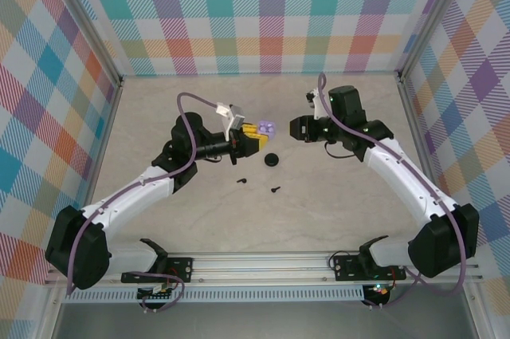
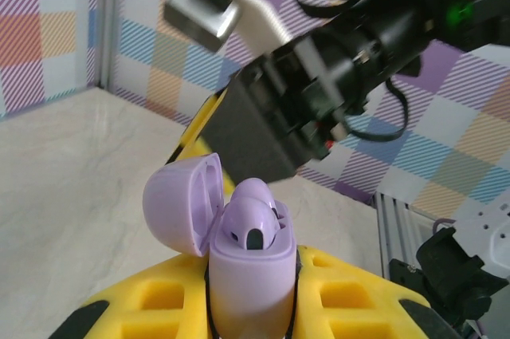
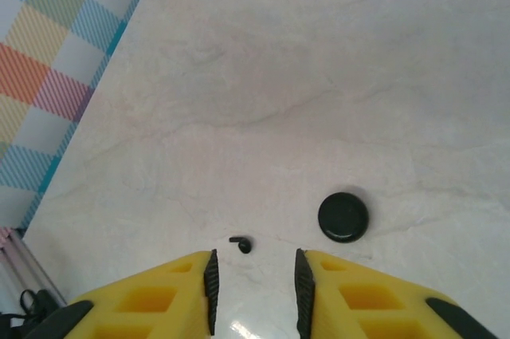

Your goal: Insert wireless bluetooth earbuds into charging case

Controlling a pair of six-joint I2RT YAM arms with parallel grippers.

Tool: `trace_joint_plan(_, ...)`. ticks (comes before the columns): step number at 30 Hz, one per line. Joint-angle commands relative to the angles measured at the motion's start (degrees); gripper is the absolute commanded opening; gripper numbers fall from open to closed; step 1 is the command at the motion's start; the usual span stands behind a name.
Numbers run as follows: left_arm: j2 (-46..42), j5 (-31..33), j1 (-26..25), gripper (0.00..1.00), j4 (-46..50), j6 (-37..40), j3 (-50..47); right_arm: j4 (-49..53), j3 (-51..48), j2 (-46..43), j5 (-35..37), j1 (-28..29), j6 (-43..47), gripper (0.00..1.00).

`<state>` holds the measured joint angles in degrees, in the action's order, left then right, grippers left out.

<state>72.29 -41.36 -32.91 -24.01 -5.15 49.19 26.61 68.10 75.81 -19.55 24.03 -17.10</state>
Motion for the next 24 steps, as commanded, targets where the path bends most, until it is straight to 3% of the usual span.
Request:
trace_joint_plan(1, 0.9, -3.8, -0.8, 0.00, -4.4, -0.9, 2.1, -2.8, -0.4, 0.6, -7.0, -0.3, 0.9, 0.30)
trace_joint_plan(9, 2.9, -4.0, -1.8, 0.00, -7.4, -2.7, 1.5, -5.6, -0.7, 1.7, -14.4, -0.3, 0.5, 0.27)
trace_joint_plan(24, 5.0, 0.1, -2.7, 0.00, -3.6, -1.7, 1.9, -8.9, -2.5, -1.2, -18.0, -0.3, 0.9, 0.27)
